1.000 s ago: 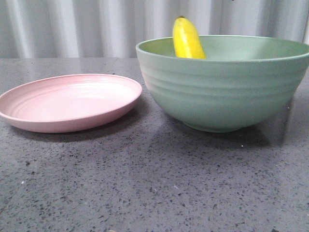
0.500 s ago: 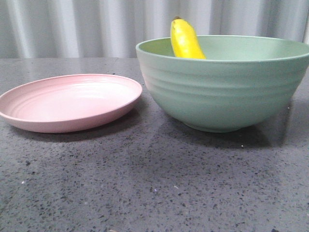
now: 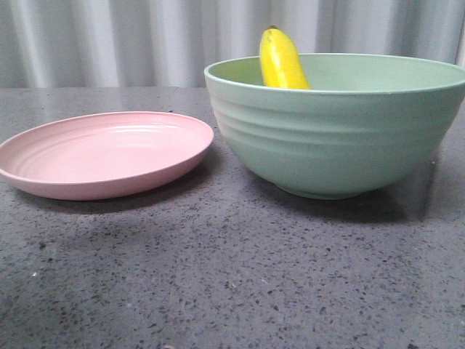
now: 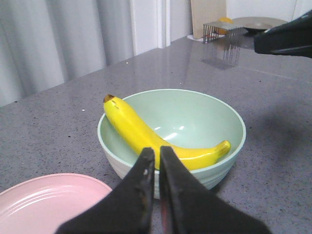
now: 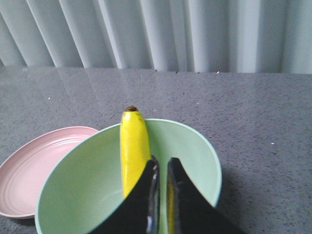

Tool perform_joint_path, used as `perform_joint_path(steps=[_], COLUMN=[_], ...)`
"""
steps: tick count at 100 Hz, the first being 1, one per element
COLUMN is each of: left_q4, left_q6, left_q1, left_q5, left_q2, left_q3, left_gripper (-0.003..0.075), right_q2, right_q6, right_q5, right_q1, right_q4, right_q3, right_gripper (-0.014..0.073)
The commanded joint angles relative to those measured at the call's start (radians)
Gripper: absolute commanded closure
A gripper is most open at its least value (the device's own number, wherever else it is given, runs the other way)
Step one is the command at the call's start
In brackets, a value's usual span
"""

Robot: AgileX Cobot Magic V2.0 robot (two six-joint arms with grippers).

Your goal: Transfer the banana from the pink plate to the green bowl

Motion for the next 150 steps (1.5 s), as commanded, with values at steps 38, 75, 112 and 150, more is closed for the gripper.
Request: perform_joint_path(steps=[38,75,112,150], left_q4=[-0.003,-0.003,-0.003,-0.003], left_q6=[-0.002,-0.002,-0.002,-0.002], left_q1=[0.0,0.0,0.0,0.0], left_q5=[-0.192,-0.192,-0.192,-0.196], left_q2=[-0.243,-0.252,-0.252,-0.303], left_q3=[0.223,0.23,0.23,0.376], left_gripper=[0.0741,0.0741,0.0741,0.0741], right_q2=[-0.331,-0.344,-0.344,-0.344], right_q6=[-0.011,-0.011,-0.011,-0.011], right_q5=[-0.348,-0.348,-0.348,-0.348], right_q1=[-0.002,-0.002,-0.002,-0.002], right_q4=[0.0,0.0,0.0,0.0], right_q3=[0.258,0.295,0.295,0.295], right_gripper=[0.0655,0.0655,0.0655,0.0655])
